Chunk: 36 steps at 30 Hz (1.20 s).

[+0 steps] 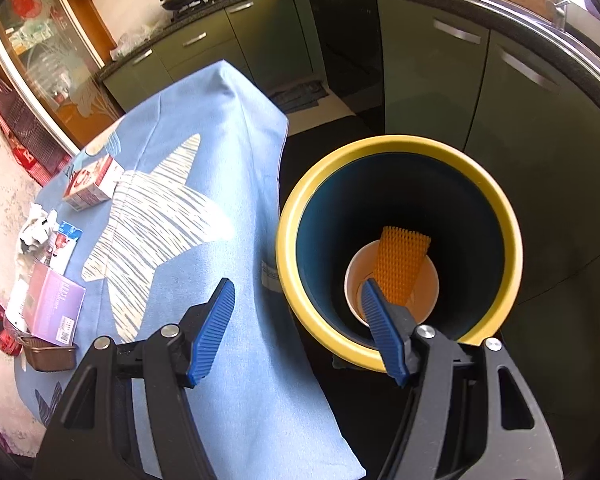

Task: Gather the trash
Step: 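Grasp the red Coca-Cola can with the left tool and lift it, then carry the red can over the bin and open the left tool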

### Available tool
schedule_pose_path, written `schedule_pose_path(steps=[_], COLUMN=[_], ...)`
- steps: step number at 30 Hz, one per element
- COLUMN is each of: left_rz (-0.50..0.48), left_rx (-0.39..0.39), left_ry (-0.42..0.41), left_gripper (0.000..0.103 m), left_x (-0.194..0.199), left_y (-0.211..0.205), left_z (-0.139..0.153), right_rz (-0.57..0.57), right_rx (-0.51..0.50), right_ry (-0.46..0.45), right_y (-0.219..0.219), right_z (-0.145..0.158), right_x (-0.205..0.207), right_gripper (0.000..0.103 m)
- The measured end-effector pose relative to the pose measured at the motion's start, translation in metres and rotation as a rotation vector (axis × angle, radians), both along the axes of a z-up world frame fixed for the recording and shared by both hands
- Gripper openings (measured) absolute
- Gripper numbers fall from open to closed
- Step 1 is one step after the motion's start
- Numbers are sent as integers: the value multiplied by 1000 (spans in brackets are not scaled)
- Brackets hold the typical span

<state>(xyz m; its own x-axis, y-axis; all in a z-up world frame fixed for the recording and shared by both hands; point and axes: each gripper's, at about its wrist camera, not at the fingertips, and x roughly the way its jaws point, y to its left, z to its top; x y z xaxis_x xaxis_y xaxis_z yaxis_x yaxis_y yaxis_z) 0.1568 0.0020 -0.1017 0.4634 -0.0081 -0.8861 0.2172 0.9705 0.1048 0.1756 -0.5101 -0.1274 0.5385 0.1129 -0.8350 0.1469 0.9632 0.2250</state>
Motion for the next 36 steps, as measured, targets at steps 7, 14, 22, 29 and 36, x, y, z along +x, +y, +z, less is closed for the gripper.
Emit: schedule_pose_path(steps=[7, 14, 22, 29, 36], left_rz=[-41, -186, -489, -764, -920], left_rx=[-2, -26, -99, -183, -173], left_ry=[-86, -179, -198, -102, 8], left_gripper=[51, 51, 51, 51, 51], left_x=[-13, -8, 33, 59, 67], left_y=[-17, -74, -202, -350, -486], left_z=[34, 83, 104, 83, 37], right_rz=[-25, -74, -199, -338, -389], right_rx=[26, 44, 62, 86, 137], right_ry=[-21, -74, -93, -95, -83], right_y=[-11, -32, -80, -121, -137], right_z=[2, 11, 9, -1, -20], right_x=[-14, -33, -81, -131, -152], right_gripper=[63, 63, 63, 63, 63])
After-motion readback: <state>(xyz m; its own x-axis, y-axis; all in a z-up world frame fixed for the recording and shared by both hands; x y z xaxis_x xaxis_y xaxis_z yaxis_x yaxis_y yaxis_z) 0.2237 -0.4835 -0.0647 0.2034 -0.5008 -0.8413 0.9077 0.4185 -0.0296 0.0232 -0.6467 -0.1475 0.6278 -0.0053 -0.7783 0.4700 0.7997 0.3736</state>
